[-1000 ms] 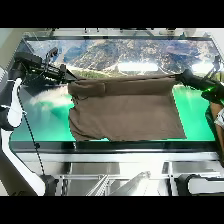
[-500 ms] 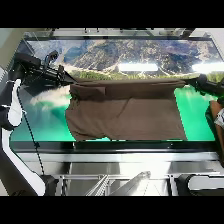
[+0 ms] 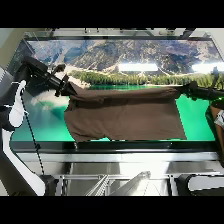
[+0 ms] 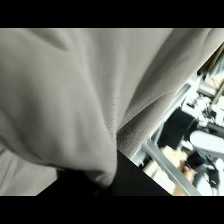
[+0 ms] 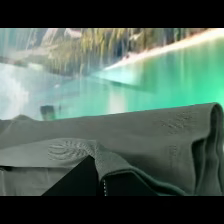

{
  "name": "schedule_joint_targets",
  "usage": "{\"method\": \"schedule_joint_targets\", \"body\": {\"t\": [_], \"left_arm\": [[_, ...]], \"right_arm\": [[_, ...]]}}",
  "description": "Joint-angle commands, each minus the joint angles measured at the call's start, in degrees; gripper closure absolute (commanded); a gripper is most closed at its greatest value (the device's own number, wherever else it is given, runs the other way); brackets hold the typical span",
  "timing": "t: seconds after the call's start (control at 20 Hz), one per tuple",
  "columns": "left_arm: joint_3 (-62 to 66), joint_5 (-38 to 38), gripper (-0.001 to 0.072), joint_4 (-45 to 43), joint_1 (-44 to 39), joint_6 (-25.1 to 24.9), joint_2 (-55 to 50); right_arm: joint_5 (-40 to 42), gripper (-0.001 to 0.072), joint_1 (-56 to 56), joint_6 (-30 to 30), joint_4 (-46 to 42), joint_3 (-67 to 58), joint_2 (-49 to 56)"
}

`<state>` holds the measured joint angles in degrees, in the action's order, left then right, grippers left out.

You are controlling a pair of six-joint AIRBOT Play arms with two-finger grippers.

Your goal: Fold the shirts.

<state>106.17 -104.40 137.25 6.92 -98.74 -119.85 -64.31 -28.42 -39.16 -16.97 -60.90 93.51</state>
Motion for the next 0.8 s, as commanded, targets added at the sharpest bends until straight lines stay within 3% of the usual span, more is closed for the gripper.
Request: {"method": "schedule_joint_targets", "body": {"t": [0.0,0.35,0.4,0.45,0.5,0.6,0.75], "left_arm": [[-10.86,0.39,0.0685,-1.66,-0.28,1.22,1.97],[-20.65,2.27,0.0690,-1.86,1.33,1.42,5.27],[-20.59,1.75,0.0508,-1.79,1.33,2.05,5.31],[-20.55,0.42,0.0265,-1.79,1.36,3.26,5.33],[-20.55,-1.20,-0.0010,-1.77,1.33,4.68,5.38],[-20.72,-1.11,-0.0012,-2.82,2.01,4.94,7.13],[-24.28,-1.01,-0.0004,-7.85,3.80,0.79,14.67]], "right_arm": [[-1.33,0.0695,0.33,-1.22,-1.25,1.42,0.09],[-2.12,0.0681,0.33,-3.76,-6.84,2.40,0.07],[-2.97,0.0471,0.31,-3.74,-6.88,2.40,0.07],[-4.15,0.0203,0.00,-4.28,-6.88,2.40,-0.07],[-5.27,0.0194,-0.59,-5.33,-6.88,2.38,-0.26],[-8.46,0.0194,-3.02,-7.08,-6.88,2.38,-1.44],[-14.99,0.0196,-9.03,-10.16,-9.38,2.43,-4.92]]}}
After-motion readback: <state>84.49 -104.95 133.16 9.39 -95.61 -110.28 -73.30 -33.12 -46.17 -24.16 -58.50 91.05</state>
